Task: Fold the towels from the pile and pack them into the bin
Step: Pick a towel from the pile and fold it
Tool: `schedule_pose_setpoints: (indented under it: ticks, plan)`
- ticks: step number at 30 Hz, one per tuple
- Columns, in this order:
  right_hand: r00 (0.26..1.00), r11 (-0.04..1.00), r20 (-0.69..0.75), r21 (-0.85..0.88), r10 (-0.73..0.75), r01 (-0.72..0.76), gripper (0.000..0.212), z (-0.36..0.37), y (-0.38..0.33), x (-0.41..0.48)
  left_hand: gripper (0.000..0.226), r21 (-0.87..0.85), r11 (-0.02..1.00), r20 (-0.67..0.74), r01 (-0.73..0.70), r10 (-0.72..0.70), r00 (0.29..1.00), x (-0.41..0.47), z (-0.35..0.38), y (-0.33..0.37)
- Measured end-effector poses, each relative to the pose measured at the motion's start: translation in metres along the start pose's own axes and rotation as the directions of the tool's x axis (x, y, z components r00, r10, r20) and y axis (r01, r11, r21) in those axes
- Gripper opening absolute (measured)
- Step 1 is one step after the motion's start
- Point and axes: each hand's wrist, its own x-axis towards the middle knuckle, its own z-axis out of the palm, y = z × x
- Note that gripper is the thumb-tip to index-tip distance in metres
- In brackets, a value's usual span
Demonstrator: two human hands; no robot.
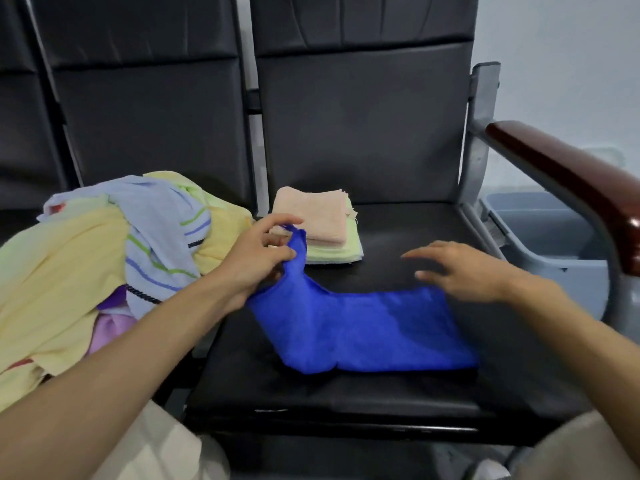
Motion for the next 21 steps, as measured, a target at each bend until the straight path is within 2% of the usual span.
schedule_pose_setpoints:
  ticks: [4, 10, 12, 15, 17, 19, 21]
  plan:
    - [0.982, 0.980, -0.013, -0.068, 0.187, -0.187, 0.044, -0.009, 0.040, -0.013, 0.046, -0.063, 0.998, -0.006, 0.025, -0.025, 1.000, 0.011, 0.051, 0.025]
    - [0.968, 0.972, 0.113, -0.101, 0.223, -0.212, 0.042, -0.005, 0.044, -0.024, 0.043, -0.012, 0.999, 0.046, 0.046, -0.045, 0.998, 0.019, 0.143, 0.027]
    - [0.965, 0.972, 0.137, -0.105, 0.223, -0.210, 0.040, -0.003, 0.041, -0.024, 0.045, 0.024, 0.997, 0.130, 0.076, -0.078, 0.988, 0.015, 0.171, 0.018]
    - [0.957, 0.969, 0.175, -0.129, 0.232, -0.211, 0.037, 0.001, 0.038, -0.024, 0.058, 0.060, 0.987, 0.338, 0.152, -0.163, 0.927, 0.007, 0.194, 0.001]
    - [0.947, 0.963, 0.196, -0.134, 0.256, -0.233, 0.033, 0.001, 0.037, -0.026, 0.059, 0.117, 0.990, 0.341, 0.081, -0.116, 0.933, 0.005, 0.190, -0.006]
    - [0.930, 0.954, 0.221, -0.139, 0.292, -0.267, 0.030, 0.000, 0.035, -0.029, 0.047, 0.178, 0.982, 0.273, -0.061, 0.010, 0.962, 0.003, 0.170, -0.011]
    - [0.905, 0.946, 0.275, -0.120, 0.324, -0.302, 0.035, 0.000, 0.034, -0.032, 0.032, 0.334, 0.921, 0.241, -0.198, 0.120, 0.963, 0.000, 0.141, -0.019]
